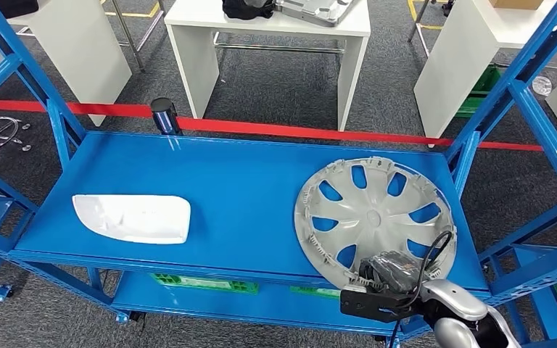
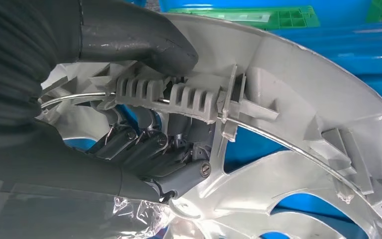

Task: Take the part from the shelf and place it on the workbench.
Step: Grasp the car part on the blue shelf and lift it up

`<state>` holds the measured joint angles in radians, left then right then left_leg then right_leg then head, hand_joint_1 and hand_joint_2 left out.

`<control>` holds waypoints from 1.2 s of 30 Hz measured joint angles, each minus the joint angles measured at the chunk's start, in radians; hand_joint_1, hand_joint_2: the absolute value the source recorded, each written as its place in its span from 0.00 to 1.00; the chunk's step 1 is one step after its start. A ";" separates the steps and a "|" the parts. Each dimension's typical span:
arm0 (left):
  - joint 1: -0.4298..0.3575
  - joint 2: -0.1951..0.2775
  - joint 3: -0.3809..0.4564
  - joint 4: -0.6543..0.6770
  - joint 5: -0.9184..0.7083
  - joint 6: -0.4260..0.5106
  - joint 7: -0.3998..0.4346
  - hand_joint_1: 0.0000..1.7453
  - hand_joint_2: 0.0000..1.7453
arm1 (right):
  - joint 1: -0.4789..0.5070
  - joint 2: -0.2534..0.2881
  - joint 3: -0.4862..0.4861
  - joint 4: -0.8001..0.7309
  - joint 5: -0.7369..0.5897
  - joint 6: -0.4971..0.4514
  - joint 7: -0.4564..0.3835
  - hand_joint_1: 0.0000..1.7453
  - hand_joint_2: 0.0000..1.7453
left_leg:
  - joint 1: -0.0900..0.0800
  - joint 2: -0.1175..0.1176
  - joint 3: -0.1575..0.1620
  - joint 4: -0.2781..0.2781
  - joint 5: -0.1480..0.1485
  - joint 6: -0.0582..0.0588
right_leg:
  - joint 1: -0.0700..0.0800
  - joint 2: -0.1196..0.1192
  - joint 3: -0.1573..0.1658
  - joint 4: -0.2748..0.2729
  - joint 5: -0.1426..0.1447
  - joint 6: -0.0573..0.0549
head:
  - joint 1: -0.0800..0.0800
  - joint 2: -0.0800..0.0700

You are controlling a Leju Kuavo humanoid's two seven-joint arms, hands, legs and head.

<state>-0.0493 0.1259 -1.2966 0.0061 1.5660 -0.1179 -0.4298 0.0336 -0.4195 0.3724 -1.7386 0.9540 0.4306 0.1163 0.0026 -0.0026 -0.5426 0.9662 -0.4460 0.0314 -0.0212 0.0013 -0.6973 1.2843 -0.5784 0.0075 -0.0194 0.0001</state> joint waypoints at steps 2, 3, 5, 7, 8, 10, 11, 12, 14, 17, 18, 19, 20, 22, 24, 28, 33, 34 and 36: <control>0.000 -0.001 0.000 0.000 0.000 0.000 -0.028 0.00 0.75 | 0.003 0.002 -0.002 -0.001 -0.001 -0.004 -0.002 1.00 1.00 | 0.000 -0.001 0.002 0.003 -0.003 -0.004 | -0.002 -0.001 0.061 -0.122 0.051 0.016 | 0.000 0.000; 0.000 -0.002 0.000 0.000 0.000 0.000 -0.048 0.00 1.00 | 0.004 0.003 -0.004 -0.001 -0.002 -0.007 -0.003 1.00 1.00 | -0.002 -0.002 0.002 0.008 -0.006 -0.008 | -0.001 -0.001 0.097 -0.195 0.076 0.019 | 0.000 0.000; 0.000 -0.001 0.000 0.000 0.000 0.002 -0.088 0.00 1.00 | 0.008 0.007 -0.006 -0.005 -0.004 -0.013 -0.007 1.00 1.00 | -0.005 -0.004 0.001 0.015 -0.013 -0.018 | 0.000 -0.001 0.137 -0.279 0.103 0.009 | -0.001 0.000; 0.000 0.000 -0.001 0.000 0.000 0.008 -0.114 0.00 1.00 | 0.009 0.010 -0.008 -0.008 -0.004 -0.015 -0.011 1.00 1.00 | -0.004 -0.005 0.001 0.016 -0.015 -0.027 | 0.003 0.000 0.139 -0.284 0.106 -0.007 | -0.001 0.000; 0.000 0.000 -0.002 0.000 -0.001 0.013 -0.120 0.00 1.00 | 0.009 0.012 -0.009 -0.009 -0.004 -0.016 -0.013 1.00 1.00 | -0.002 -0.005 0.001 0.020 -0.018 -0.031 | 0.002 0.000 0.141 -0.285 0.107 -0.013 | -0.001 0.000; 0.001 0.001 -0.006 0.000 -0.001 0.028 -0.121 0.00 1.00 | 0.006 0.016 -0.010 -0.010 -0.004 -0.016 -0.019 1.00 1.00 | 0.002 -0.004 -0.020 0.066 -0.049 -0.042 | -0.002 -0.001 0.145 -0.287 0.110 -0.022 | -0.004 0.000; 0.001 0.001 -0.009 0.000 -0.001 0.036 -0.120 0.00 1.00 | 0.004 0.018 -0.010 -0.010 -0.005 -0.017 -0.022 1.00 1.00 | 0.004 -0.003 -0.045 0.119 -0.079 -0.047 | -0.002 -0.001 0.146 -0.287 0.111 -0.025 | -0.006 0.000; 0.001 0.000 -0.012 0.000 -0.001 0.042 -0.118 0.00 1.00 | 0.004 0.020 -0.010 -0.010 -0.007 -0.019 -0.025 1.00 1.00 | 0.006 -0.003 -0.079 0.188 -0.114 -0.051 | -0.002 -0.001 0.145 -0.287 0.111 -0.026 | -0.007 0.000; 0.003 -0.001 -0.016 0.000 0.000 0.049 -0.125 0.00 1.00 | 0.004 0.024 -0.010 -0.010 -0.022 -0.029 -0.036 1.00 1.00 | 0.009 -0.003 -0.135 0.303 -0.153 -0.055 | 0.000 -0.001 0.144 -0.286 0.111 -0.027 | -0.007 0.000; 0.004 -0.003 -0.009 0.000 0.000 0.008 -0.169 0.00 1.00 | 0.009 0.028 -0.019 -0.011 -0.106 -0.056 -0.076 1.00 1.00 | 0.010 -0.002 -0.095 0.208 -0.081 -0.051 | 0.000 0.001 0.145 -0.286 0.111 -0.026 | -0.007 0.000; 0.004 -0.002 0.001 0.000 0.000 -0.022 -0.188 0.00 1.00 | 0.011 0.029 -0.025 -0.013 -0.152 -0.065 -0.096 1.00 1.00 | 0.009 -0.003 -0.058 0.131 -0.049 -0.047 | 0.001 0.002 0.146 -0.286 0.111 -0.026 | -0.007 0.000; 0.003 -0.001 0.015 0.000 0.000 -0.051 -0.204 0.00 1.00 | 0.011 0.031 -0.031 -0.018 -0.196 -0.072 -0.115 1.00 1.00 | 0.007 -0.002 -0.030 0.071 -0.029 -0.042 | 0.003 0.004 0.145 -0.286 0.112 -0.024 | -0.007 0.000; 0.003 0.001 0.029 0.000 0.000 -0.076 -0.216 0.00 1.00 | 0.012 0.033 -0.034 -0.023 -0.233 -0.078 -0.131 1.00 1.00 | 0.004 -0.002 -0.013 0.035 -0.019 -0.038 | 0.004 0.005 0.143 -0.286 0.112 -0.022 | -0.007 0.000; 0.002 0.002 0.051 0.000 0.000 -0.099 -0.227 0.00 1.00 | 0.013 0.037 -0.036 -0.032 -0.268 -0.084 -0.143 1.00 1.00 | -0.002 -0.002 -0.011 0.021 -0.019 -0.029 | 0.005 0.006 0.140 -0.289 0.115 -0.012 | -0.007 0.000; 0.003 0.003 0.066 0.000 0.000 -0.107 -0.230 0.00 1.00 | 0.016 0.040 -0.037 -0.039 -0.283 -0.086 -0.150 1.00 1.00 | 0.001 -0.002 -0.004 0.009 -0.010 -0.015 | 0.003 0.005 0.134 -0.281 0.109 -0.003 | -0.006 0.000; 0.002 0.002 0.099 0.000 0.000 -0.100 -0.243 0.00 1.00 | 0.012 0.044 -0.046 -0.044 -0.370 -0.098 -0.211 1.00 1.00 | 0.002 -0.001 0.000 -0.004 0.002 0.000 | 0.003 0.004 0.030 -0.070 0.017 -0.012 | -0.002 0.000; -0.009 -0.004 0.109 0.000 -0.001 -0.069 -0.265 0.00 1.00 | -0.033 0.077 -0.041 -0.060 -0.615 -0.100 -0.356 1.00 1.00 | 0.003 0.000 -0.002 0.008 -0.005 -0.009 | -0.009 0.002 0.055 -0.144 0.072 0.027 | 0.000 0.000; -0.010 -0.006 0.109 0.000 -0.001 -0.062 -0.266 0.00 1.00 | -0.054 0.086 -0.038 -0.065 -0.667 -0.096 -0.381 1.00 1.00 | 0.002 0.001 -0.005 0.017 -0.010 -0.016 | -0.011 0.003 0.085 -0.207 0.096 0.029 | 0.000 0.000; -0.011 -0.009 0.110 0.000 0.000 -0.048 -0.267 0.00 1.00 | -0.090 0.103 -0.033 -0.076 -0.752 -0.087 -0.412 1.00 1.00 | -0.001 0.001 -0.013 0.030 -0.017 -0.027 | -0.008 0.004 0.110 -0.263 0.114 0.017 | -0.001 0.000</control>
<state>-0.0602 0.1164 -1.1870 0.0058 1.5657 -0.1661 -0.6971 -0.0563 -0.3162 0.3396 -1.8145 0.2024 0.3438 -0.2953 0.0018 -0.0015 -0.5560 0.9961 -0.4628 0.0039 -0.0296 0.0049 -0.5871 1.0213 -0.4646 0.0250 -0.0205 0.0002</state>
